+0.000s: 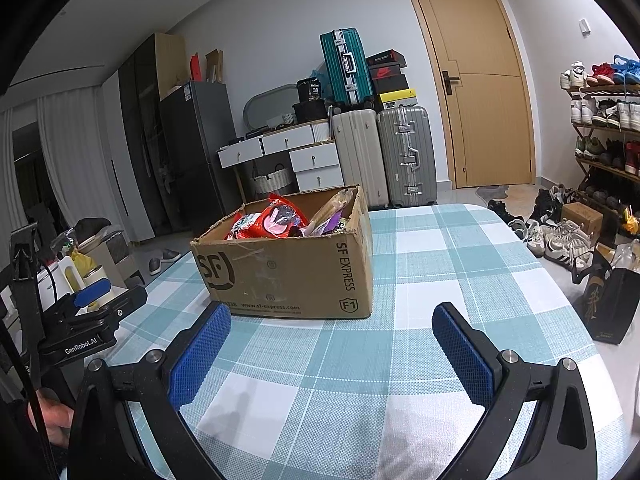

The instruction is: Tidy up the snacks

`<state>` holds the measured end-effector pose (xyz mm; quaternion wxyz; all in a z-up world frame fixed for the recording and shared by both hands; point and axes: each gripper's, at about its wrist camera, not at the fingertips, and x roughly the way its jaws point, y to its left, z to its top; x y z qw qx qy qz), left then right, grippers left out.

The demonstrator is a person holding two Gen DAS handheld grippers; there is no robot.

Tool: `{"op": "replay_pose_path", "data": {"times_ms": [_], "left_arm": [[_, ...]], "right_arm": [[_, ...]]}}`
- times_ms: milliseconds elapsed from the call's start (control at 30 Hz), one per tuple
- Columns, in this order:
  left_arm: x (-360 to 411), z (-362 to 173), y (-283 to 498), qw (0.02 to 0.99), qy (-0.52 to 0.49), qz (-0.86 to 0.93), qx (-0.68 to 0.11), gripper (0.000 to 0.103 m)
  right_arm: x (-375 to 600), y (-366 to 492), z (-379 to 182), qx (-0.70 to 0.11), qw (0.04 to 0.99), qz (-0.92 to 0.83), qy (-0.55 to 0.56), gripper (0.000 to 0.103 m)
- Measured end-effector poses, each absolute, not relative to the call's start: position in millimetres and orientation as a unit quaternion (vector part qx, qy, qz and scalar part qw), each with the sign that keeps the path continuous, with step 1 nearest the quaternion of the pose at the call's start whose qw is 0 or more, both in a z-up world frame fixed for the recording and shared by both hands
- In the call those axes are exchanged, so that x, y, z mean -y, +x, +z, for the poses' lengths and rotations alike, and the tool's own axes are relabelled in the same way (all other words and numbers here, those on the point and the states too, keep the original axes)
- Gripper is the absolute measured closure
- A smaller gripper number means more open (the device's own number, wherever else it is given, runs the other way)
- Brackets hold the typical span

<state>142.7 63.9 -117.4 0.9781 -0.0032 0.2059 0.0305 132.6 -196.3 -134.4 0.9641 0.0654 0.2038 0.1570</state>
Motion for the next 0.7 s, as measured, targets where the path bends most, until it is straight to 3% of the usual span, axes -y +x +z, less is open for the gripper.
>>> {"op": "replay_pose_path", "data": {"times_ms": [700], "left_arm": [[-65.9,-117.2,142.1,0.98,-0.006,0.033,-0.197,0.001]], "right_arm": [[197.2,132.3,-134.4,-0.203,0.964,0.156,0.066,0.001]]}}
